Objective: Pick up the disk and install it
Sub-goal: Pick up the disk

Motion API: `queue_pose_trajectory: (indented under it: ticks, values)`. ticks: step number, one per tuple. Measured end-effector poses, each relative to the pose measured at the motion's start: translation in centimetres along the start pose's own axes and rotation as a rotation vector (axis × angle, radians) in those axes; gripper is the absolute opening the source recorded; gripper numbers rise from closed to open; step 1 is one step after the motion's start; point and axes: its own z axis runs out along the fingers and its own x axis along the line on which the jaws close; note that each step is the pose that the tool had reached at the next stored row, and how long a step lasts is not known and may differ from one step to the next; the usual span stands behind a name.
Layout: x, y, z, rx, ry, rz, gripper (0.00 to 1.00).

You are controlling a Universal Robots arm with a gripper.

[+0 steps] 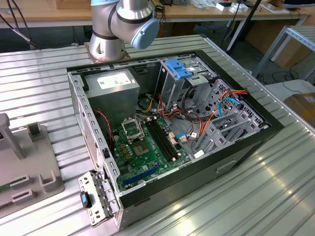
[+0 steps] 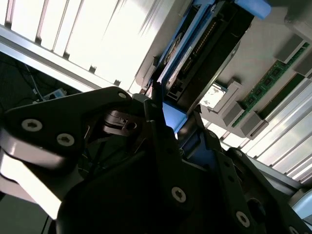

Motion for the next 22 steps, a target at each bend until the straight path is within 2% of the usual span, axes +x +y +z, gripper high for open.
queue_pose_trajectory:
  ticks: [6,18,22]
  values:
    - [0.0,0.0,-0.01,0.0004,-0.0002,-0.01,0.37]
    - [0.0,0.0,-0.06,0.0002,-0.005,-0.01,0.37]
    - [-0.01,0.0,-0.88,0.0001,-0.005,-0.01,0.37]
